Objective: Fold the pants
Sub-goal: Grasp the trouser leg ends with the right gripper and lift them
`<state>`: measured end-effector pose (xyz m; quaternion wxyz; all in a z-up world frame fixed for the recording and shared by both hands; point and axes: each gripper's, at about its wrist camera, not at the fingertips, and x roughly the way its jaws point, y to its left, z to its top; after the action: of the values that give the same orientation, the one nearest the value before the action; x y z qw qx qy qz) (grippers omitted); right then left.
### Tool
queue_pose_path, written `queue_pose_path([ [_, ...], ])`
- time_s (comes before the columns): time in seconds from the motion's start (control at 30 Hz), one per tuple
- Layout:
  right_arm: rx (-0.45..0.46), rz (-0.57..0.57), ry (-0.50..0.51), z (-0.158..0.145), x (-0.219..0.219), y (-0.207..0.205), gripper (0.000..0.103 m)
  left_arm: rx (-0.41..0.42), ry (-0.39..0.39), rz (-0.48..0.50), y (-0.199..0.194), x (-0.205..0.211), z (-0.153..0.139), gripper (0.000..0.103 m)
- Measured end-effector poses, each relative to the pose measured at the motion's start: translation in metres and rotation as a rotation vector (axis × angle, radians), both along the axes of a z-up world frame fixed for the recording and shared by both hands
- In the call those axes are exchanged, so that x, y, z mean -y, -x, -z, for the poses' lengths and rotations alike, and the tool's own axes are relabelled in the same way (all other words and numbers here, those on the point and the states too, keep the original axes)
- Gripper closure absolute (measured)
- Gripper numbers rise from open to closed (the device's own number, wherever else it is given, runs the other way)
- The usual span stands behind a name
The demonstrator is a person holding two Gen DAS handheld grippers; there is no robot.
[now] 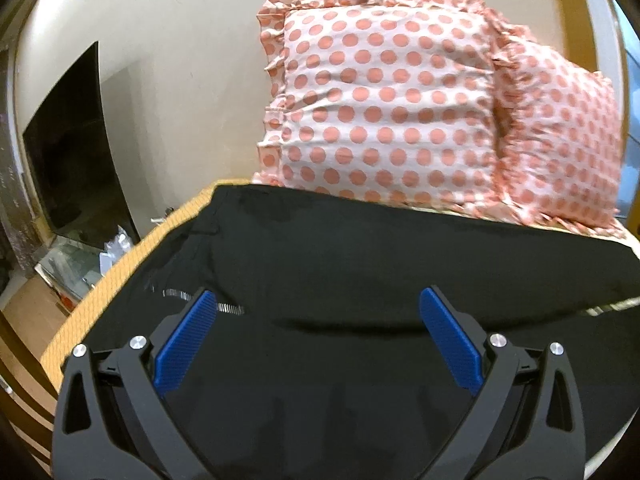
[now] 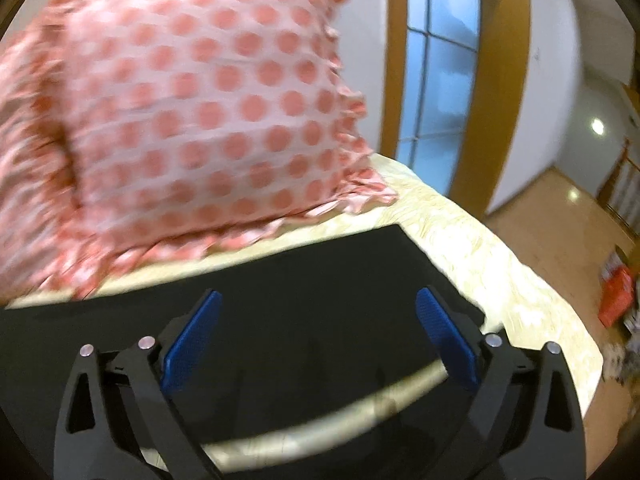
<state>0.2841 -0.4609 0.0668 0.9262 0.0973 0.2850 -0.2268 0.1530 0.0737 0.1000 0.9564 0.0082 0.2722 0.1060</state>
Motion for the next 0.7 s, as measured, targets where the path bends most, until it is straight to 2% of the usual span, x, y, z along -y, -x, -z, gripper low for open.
queue_pose_path([
  [0.13,-0.065,0.14,-0.097,0.015,0.036,-0.055,0.019,-0.021,-0.031,-0.048,-0.035,-0.004,0.005,0.002],
  [0.23,-0.113,0.236,-0.191,0.034,0.056,-0.085,0.031,-0.054,-0.026,-0.032,-0.049,-0.004,0.016,0.002],
  [0.37,-0.185,0.336,-0.169,0.051,0.064,-0.114,0.035,-0.092,-0.039,-0.016,-0.061,-0.003,0.028,0.002],
  [0.5,-0.22,0.368,-0.159,0.062,0.063,-0.126,0.037,-0.099,-0.034,-0.01,-0.065,-0.004,0.031,0.002],
  [0.6,-0.221,0.348,-0.119,0.065,0.06,-0.127,0.057,-0.097,-0.034,-0.009,-0.065,-0.004,0.032,0.002],
  [0.7,-0.202,0.31,-0.126,0.064,0.061,-0.122,0.079,-0.101,-0.036,-0.005,-0.065,-0.004,0.032,0.002],
])
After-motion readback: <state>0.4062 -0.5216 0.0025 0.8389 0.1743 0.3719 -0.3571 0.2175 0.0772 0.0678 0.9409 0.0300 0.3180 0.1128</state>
